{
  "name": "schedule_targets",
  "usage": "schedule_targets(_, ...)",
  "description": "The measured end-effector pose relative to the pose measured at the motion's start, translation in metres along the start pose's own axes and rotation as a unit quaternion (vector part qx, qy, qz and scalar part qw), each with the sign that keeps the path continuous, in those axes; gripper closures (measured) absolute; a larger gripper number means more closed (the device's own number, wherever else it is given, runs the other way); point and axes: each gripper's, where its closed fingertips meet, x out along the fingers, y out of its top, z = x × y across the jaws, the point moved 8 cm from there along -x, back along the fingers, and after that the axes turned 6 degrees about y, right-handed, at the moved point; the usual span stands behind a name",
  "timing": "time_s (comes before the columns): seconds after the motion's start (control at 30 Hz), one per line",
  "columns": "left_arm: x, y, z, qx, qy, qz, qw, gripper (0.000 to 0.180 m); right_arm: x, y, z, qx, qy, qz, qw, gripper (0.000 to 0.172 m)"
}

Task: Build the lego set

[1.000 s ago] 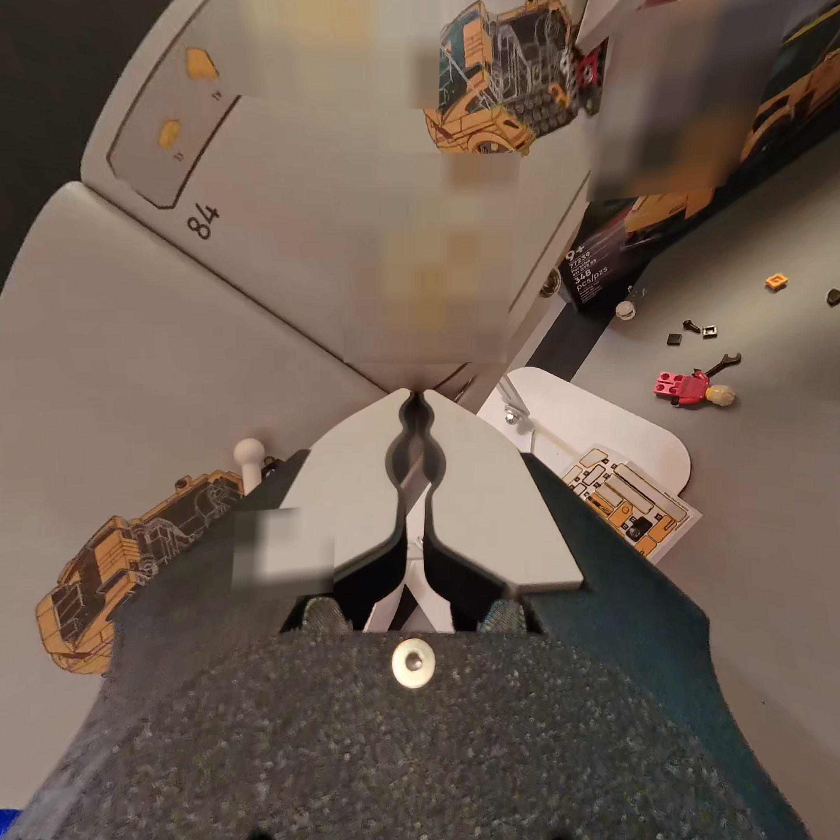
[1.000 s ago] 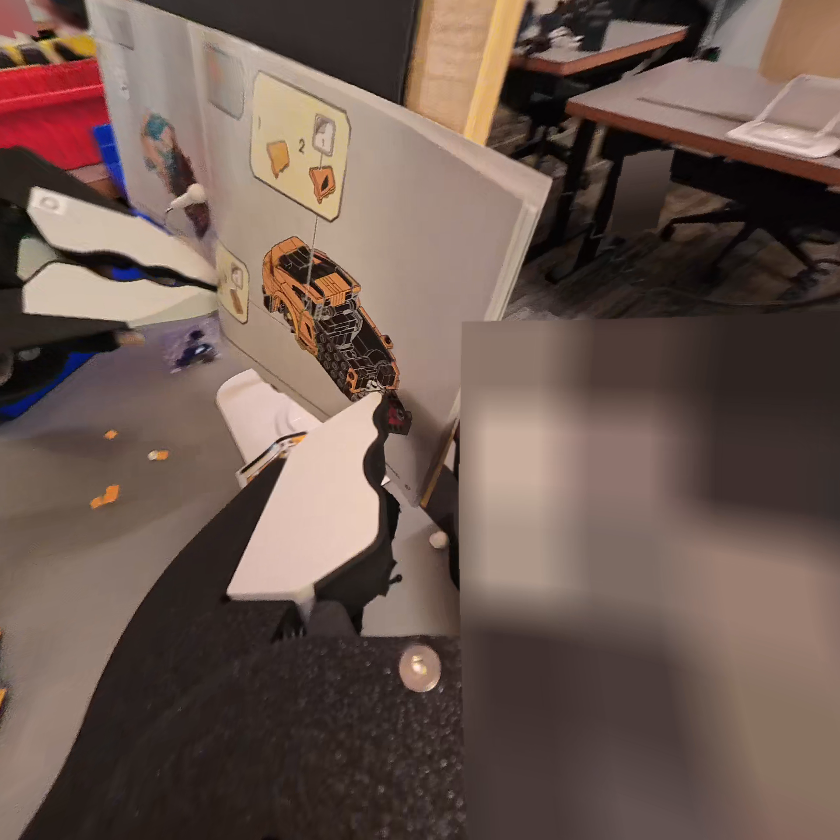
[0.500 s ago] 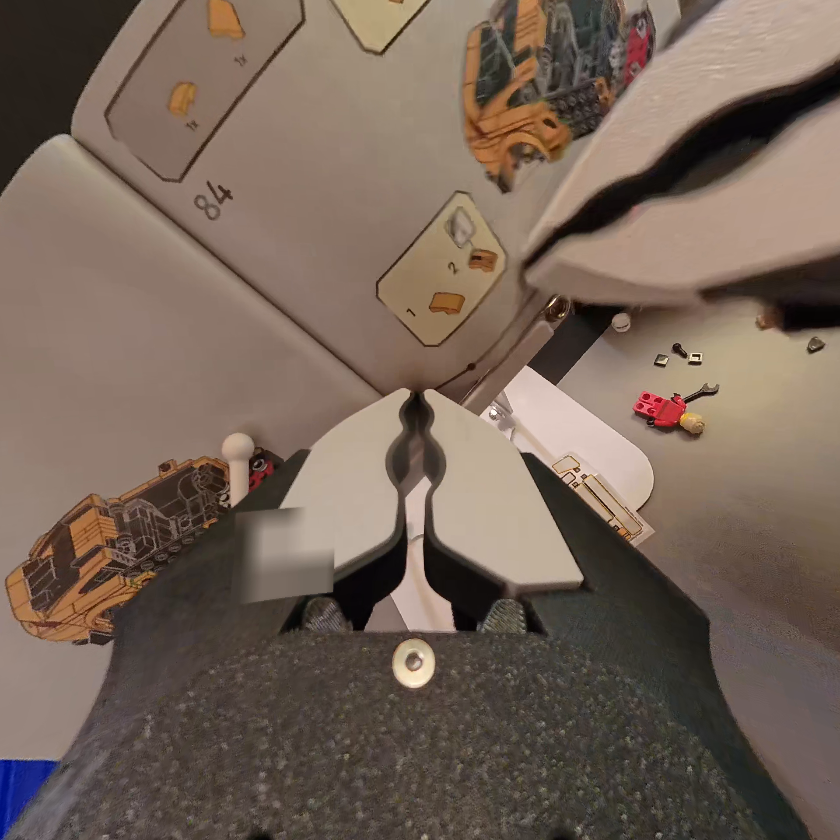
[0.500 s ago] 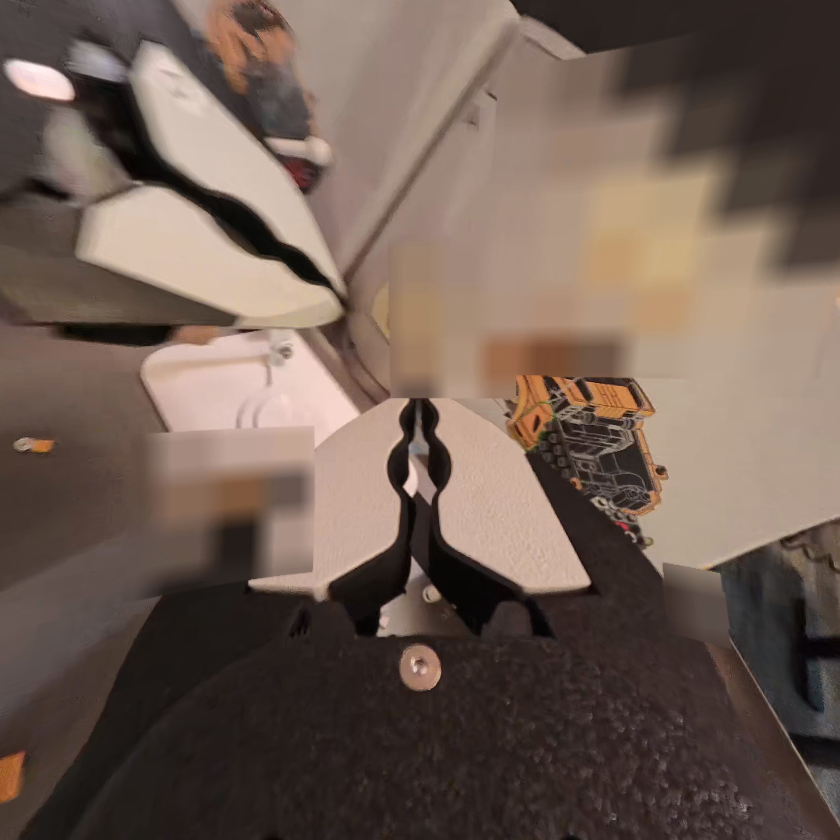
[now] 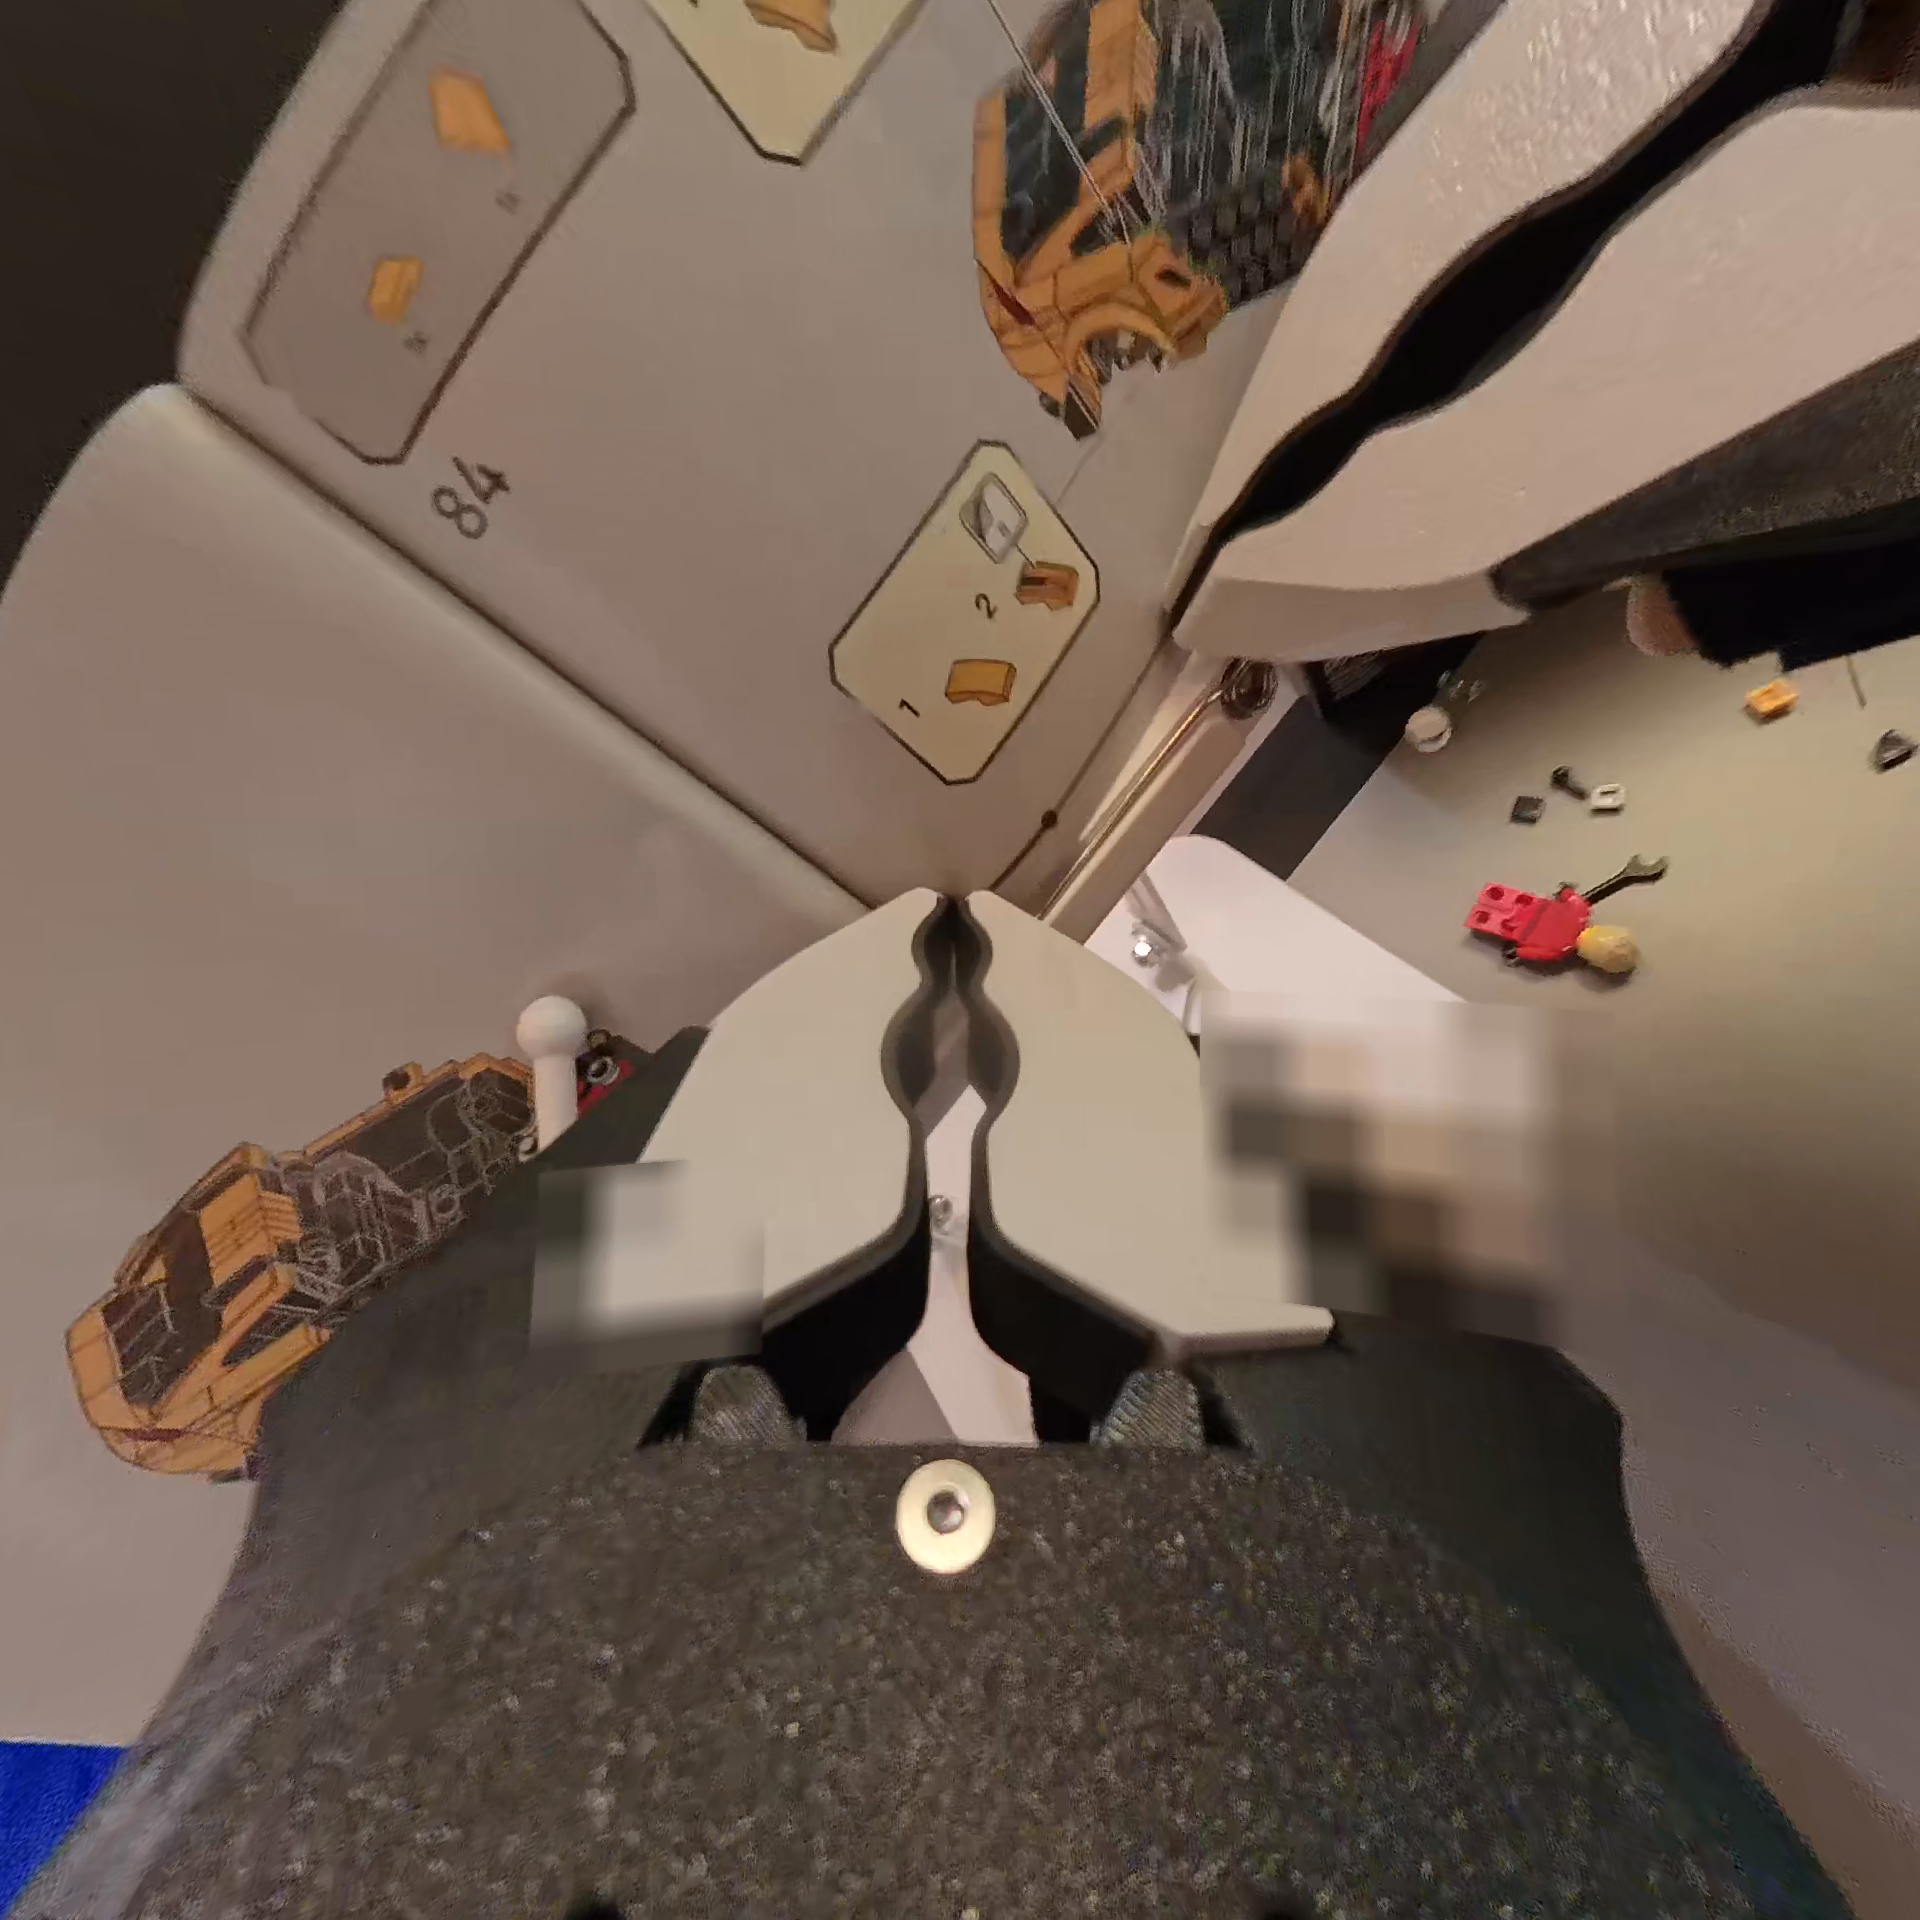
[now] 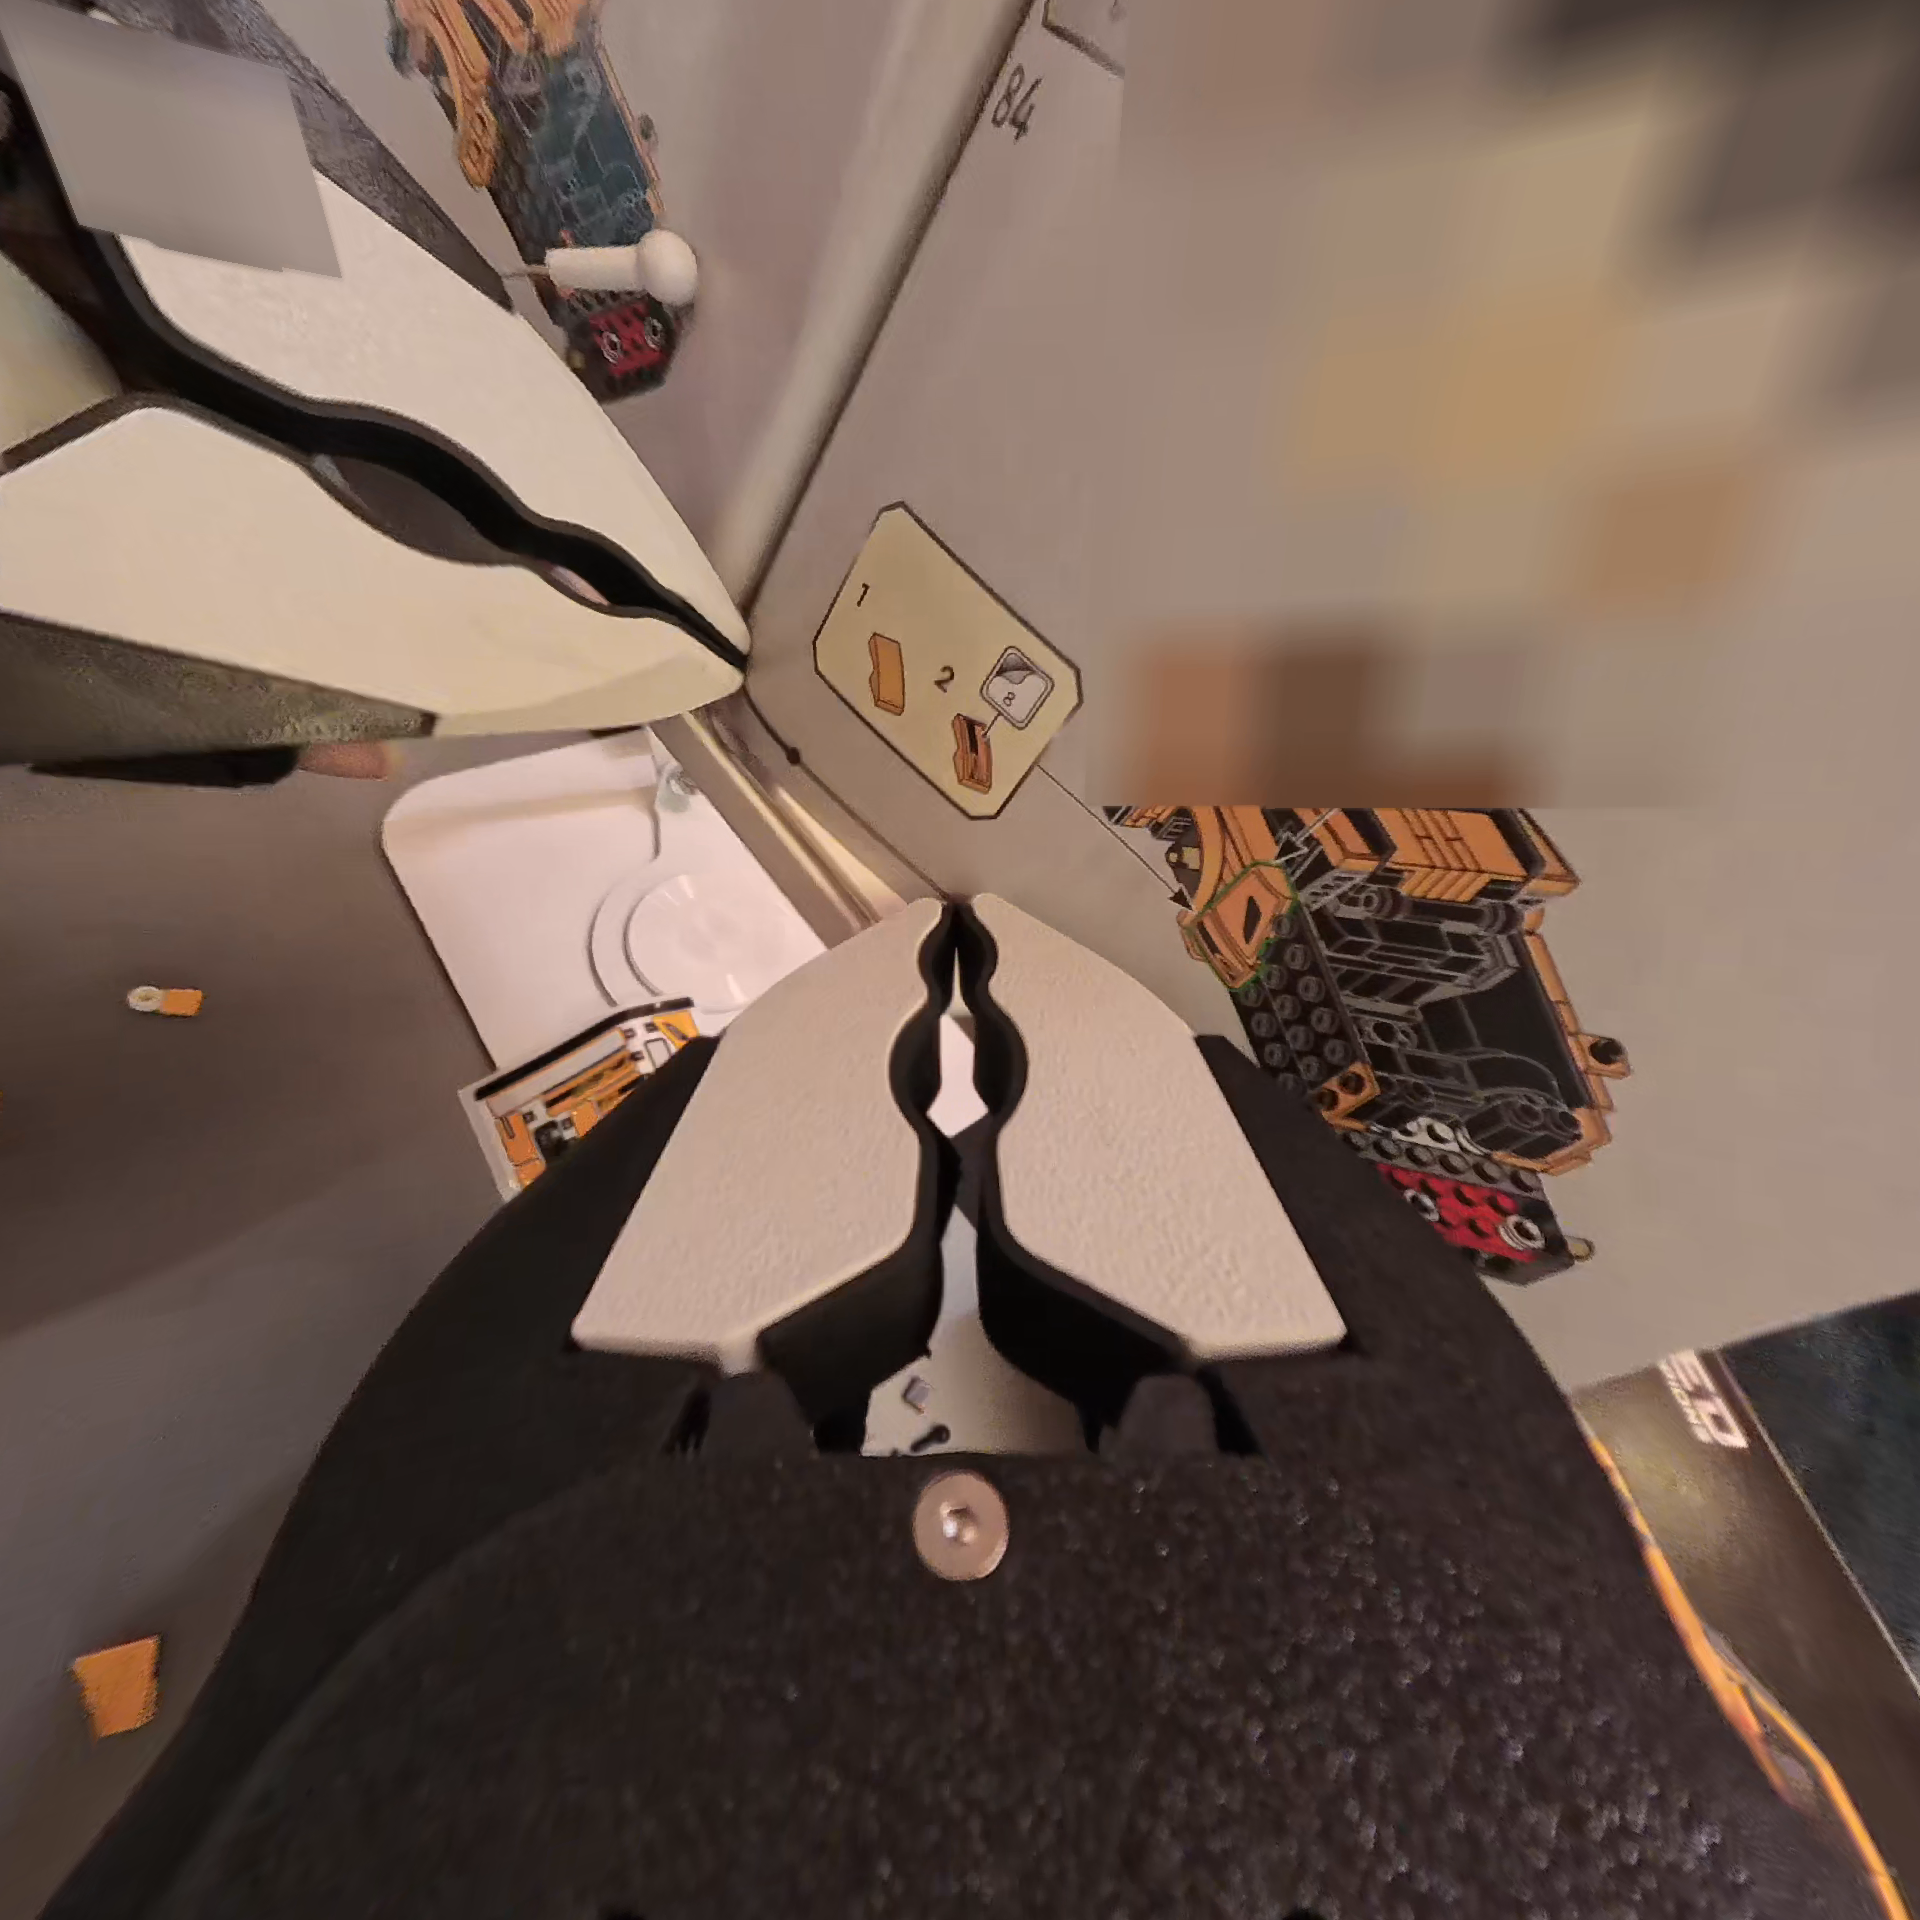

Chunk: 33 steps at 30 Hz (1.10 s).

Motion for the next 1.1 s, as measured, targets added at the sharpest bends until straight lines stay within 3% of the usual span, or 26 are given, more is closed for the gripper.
schedule_targets(0.1, -0.01, -0.001, -0.004, -0.032, -0.012, 0.028, 0.999, 0.18, -0.011, 0.001, -0.004, 0.011, 0.008, 0.032, 0.999, 0.162)
schedule_targets(0.33, -0.038, -0.015, -0.011, -0.157, -0.033, 0.103, 0.982, 0.18, -0.045, 0.005, -0.023, 0.042, -0.035, 0.132, 0.99, 0.161)
schedule_targets(0.57, -0.083, -0.047, -0.042, -0.282, 0.044, 0.193, 0.939, 0.18, -0.081, 0.018, -0.06, 0.056, -0.105, 0.205, 0.971, 0.163)
schedule_targets(0.63, -0.095, -0.056, -0.053, -0.313, 0.068, 0.21, 0.924, 0.18, -0.086, 0.021, -0.067, 0.068, -0.131, 0.21, 0.967, 0.171)
schedule_targets(0.83, -0.111, -0.068, -0.087, -0.334, 0.125, 0.217, 0.909, 0.18, -0.088, 0.022, -0.083, 0.123, -0.156, 0.221, 0.955, 0.172)
schedule_targets(1.1, -0.086, -0.062, -0.132, -0.318, 0.191, 0.209, 0.905, 0.18, -0.09, 0.001, -0.09, 0.147, -0.182, 0.247, 0.94, 0.172)
